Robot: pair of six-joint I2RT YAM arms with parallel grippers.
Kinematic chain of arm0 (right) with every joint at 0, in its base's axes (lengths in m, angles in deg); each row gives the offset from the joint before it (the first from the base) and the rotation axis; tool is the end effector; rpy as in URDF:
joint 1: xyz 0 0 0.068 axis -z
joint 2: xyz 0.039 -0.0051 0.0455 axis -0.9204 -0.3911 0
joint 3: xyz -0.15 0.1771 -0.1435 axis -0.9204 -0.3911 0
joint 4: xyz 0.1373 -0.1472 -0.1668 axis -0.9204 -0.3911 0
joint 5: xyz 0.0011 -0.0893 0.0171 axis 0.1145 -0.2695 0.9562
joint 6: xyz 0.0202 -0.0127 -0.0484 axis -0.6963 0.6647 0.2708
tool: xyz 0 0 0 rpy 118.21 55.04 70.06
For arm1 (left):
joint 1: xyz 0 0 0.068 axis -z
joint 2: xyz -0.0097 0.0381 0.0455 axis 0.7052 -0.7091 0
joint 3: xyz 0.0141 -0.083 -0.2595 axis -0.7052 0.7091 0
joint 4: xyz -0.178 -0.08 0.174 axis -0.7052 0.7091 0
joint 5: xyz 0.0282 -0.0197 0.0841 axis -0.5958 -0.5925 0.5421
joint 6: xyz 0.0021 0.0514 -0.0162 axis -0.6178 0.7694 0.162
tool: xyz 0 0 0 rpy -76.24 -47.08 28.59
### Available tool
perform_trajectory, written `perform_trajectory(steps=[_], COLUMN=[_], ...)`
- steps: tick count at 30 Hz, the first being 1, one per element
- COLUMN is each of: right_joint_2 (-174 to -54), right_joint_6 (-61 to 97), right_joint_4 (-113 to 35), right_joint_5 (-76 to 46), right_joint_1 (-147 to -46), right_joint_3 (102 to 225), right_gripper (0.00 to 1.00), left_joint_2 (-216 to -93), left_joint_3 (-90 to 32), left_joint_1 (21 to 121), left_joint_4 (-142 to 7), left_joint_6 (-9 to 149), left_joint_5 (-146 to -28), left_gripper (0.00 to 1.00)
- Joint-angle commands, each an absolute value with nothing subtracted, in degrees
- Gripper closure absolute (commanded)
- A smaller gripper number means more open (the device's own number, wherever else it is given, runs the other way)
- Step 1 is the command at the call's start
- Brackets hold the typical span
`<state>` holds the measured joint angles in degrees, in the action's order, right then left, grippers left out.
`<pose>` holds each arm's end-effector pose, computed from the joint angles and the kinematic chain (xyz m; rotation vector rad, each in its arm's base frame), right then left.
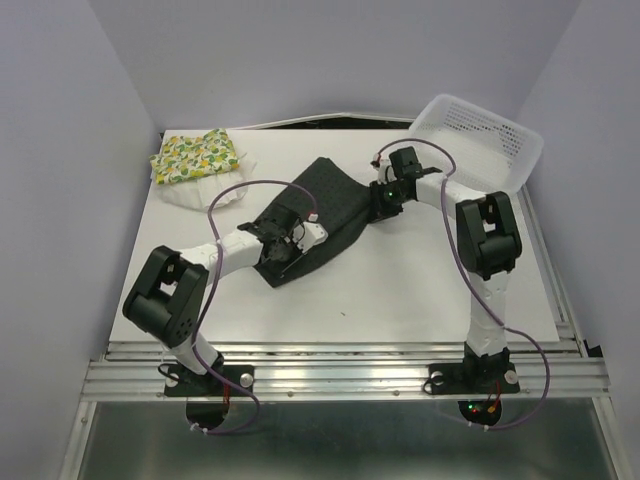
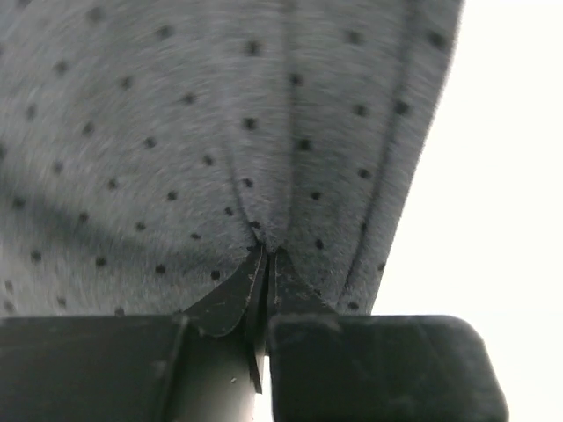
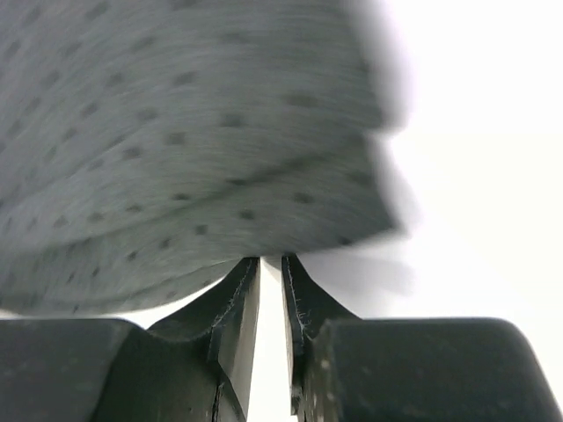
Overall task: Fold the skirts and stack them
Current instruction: Fold the skirt
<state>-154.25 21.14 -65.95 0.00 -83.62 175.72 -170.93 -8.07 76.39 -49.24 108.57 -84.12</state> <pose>0.4228 0.1406 0.1591 -0.4280 2.6207 0.6361 0.2653 -0.1667 0.1737 1.2870 2.2086 -0.1450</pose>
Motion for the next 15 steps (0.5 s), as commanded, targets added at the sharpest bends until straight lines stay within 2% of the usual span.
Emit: perform_trajectory(steps=[1, 5, 8, 11, 12, 13, 15], right_joint_2=[-158.3, -159.1, -156.7, -150.4, -148.4, -144.5, -140.8], right_joint_6=[21.5, 19.4, 17.0, 12.3, 10.0, 6.5, 1.4], right_joint_4=[-63.9, -63.9, -64.0, -64.0, -63.9, -63.8, -62.1], right_joint_5=[-9.0, -9.6, -7.9, -5.3, -4.0, -1.6, 4.3], right_joint_1=[-83.2, -82.0, -80.7, -80.1, -79.5, -79.5, -79.5], right_joint_3=[184.6, 193.6, 194.8, 190.1, 188.0, 182.9, 176.3], right_gripper=[0.78, 0.76, 0.74, 0.69, 0.65, 0.63, 0.6], left_joint_2=[-172.4, -173.6, -174.7, -173.9, -173.2, -173.0, -172.7], left_joint_3=[-8.3, -16.1, -20.6, -23.7, -24.4, -24.8, -25.4], left_joint_1=[80.1, 81.1, 81.1, 81.1, 81.1, 81.1, 81.1], left_joint_4=[-45.3, -45.3, -45.3, -46.3, -46.4, -46.0, -44.8], left_joint_6=[107.5, 101.6, 97.9, 94.5, 93.7, 93.4, 93.1], left_joint_5=[-89.3, -94.0, -96.4, -97.2, -97.1, -96.7, -96.3], left_gripper=[0.93, 0.9, 0.79, 0.71, 0.69, 0.65, 0.65])
